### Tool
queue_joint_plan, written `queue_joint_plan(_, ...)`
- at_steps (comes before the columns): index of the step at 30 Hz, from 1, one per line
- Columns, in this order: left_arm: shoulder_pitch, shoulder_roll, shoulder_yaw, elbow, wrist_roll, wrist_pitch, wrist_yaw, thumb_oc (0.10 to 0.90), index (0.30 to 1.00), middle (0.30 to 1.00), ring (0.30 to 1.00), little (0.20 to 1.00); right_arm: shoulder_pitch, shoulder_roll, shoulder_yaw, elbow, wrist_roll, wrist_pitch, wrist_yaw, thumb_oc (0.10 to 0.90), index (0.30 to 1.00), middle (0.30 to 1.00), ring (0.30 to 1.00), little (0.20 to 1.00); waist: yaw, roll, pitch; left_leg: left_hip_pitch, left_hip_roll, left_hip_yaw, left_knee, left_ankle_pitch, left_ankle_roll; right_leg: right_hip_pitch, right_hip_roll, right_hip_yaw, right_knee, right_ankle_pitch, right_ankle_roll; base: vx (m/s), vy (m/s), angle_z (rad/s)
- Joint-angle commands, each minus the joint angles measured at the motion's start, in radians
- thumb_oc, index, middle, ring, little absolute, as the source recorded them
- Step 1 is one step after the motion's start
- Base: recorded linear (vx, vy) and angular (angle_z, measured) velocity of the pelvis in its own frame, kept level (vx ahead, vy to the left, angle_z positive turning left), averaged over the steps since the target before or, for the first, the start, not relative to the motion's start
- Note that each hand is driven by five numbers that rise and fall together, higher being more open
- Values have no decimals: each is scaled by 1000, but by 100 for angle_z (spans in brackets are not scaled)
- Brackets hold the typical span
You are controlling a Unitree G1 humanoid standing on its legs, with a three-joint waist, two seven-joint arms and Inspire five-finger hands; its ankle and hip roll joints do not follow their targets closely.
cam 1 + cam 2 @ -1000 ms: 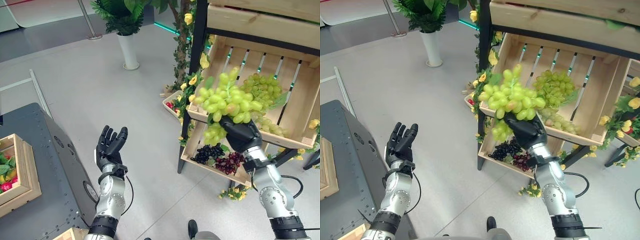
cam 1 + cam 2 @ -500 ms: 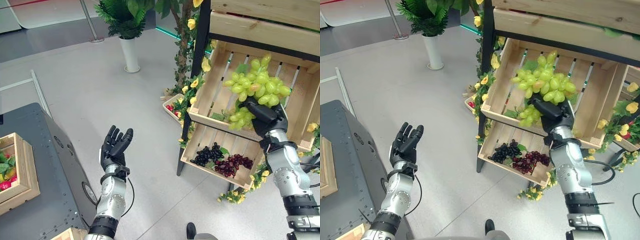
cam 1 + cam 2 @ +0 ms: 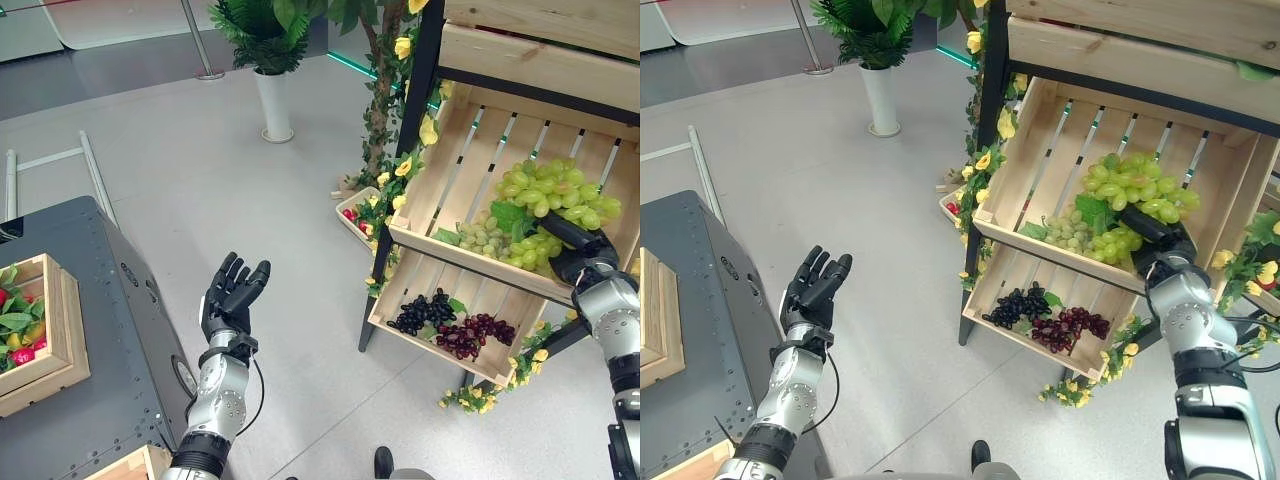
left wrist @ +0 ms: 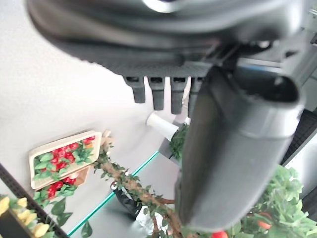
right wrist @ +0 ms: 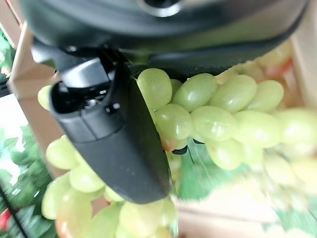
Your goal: Pick up the fruits from the basket on one side to the basket on the other side
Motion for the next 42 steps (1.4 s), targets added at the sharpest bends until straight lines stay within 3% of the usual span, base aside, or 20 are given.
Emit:
queue_joint_plan(1,-107,68,-69,-5,-4,-64,-43,800,900,900,900,900,-238,-164,28,109,-151,-40,13,400,300,300,300,300,33,-38,-112,-15,-14,-73,7,-31,-6,85,2,-9,4,-28,-21,37,8,1)
queue_joint_plan(8,-135,68,-92,3,-5,-62,-21,800,900,900,900,900,-336,-220,162,173,-440,-55,44,400,300,300,300,300,37,-41,-105,-14,-17,-76,7,-26,-5,87,3,-9,4,-27,-20,1,1,0)
queue_joint_plan(13,-137,70,-100,6,-13,-67,-23,800,900,900,900,900,-388,-246,255,146,-603,-103,83,400,300,300,300,300,39,-38,-101,-15,-18,-76,7,-24,-4,88,1,-11,4,-28,-18,0,0,0)
queue_joint_plan(14,-136,69,-99,12,-13,-70,-29,800,900,900,900,900,-396,-253,278,124,-656,-102,75,800,900,900,900,900,39,-38,-101,-15,-19,-75,7,-24,-4,88,0,-11,4,-28,-18,0,0,0)
queue_joint_plan(21,-121,70,-86,13,-17,-66,-54,800,900,900,900,900,-400,-281,361,18,-784,-179,106,800,900,900,900,900,39,-41,-103,-17,-20,-70,7,-25,-3,87,-4,-17,4,-30,-15,0,0,0)
queue_joint_plan(31,-121,64,-82,22,-18,-62,-70,800,900,900,900,900,-397,-282,382,-55,-786,-246,157,800,900,900,900,900,38,-45,-107,-15,-19,-66,7,-28,-2,88,-4,-17,4,-34,-14,0,0,0)
queue_joint_plan(42,-126,56,-84,23,-16,-56,-67,800,900,900,900,900,-349,-256,321,-116,-758,-275,152,800,900,900,900,900,34,-45,-106,-13,-16,-64,7,-29,-4,88,-6,-16,4,-33,-12,0,0,0)
